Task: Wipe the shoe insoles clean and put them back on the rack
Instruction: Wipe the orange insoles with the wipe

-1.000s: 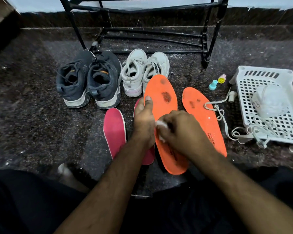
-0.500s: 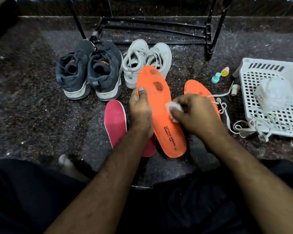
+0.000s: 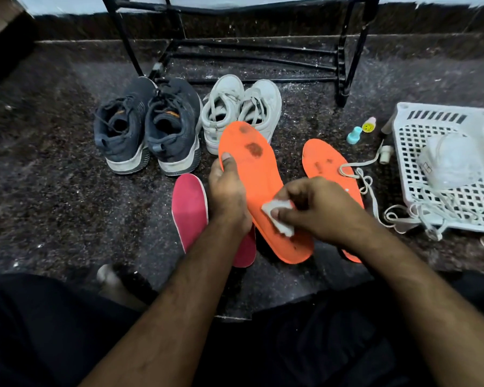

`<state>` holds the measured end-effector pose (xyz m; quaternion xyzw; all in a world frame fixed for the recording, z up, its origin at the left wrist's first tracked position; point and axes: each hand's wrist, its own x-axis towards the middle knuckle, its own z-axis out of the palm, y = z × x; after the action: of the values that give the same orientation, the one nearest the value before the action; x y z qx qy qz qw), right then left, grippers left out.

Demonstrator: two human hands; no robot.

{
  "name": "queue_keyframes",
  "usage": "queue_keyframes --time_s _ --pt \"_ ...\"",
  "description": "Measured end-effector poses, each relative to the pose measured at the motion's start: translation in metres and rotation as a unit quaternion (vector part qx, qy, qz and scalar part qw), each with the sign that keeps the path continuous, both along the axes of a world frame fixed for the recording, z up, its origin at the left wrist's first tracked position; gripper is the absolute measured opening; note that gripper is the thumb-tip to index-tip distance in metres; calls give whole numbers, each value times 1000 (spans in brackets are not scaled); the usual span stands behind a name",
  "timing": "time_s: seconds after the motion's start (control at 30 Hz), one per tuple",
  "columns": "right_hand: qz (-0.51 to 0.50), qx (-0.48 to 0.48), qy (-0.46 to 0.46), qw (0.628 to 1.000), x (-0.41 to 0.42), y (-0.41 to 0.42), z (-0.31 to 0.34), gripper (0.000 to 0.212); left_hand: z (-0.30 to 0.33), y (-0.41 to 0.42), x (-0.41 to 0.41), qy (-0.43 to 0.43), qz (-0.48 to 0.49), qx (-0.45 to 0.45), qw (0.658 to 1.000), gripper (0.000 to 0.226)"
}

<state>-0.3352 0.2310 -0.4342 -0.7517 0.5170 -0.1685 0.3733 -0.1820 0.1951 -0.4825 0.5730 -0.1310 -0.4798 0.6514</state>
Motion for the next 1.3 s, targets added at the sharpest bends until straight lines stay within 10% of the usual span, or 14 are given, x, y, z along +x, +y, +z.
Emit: queue_keyframes --time_s 0.4,0.77,1.3 --pt "-10 48 165 985 -9 -2 -9 6 -18 15 -28 -102 -173 -42 979 22" --pt "-231 -87 -1 969 -16 -21 -3 1 -19 19 -28 -186 -151 -54 969 27" --pt "-152 2 84 985 -2 -21 -21 15 -19 26 -32 -202 -123 -65 969 26"
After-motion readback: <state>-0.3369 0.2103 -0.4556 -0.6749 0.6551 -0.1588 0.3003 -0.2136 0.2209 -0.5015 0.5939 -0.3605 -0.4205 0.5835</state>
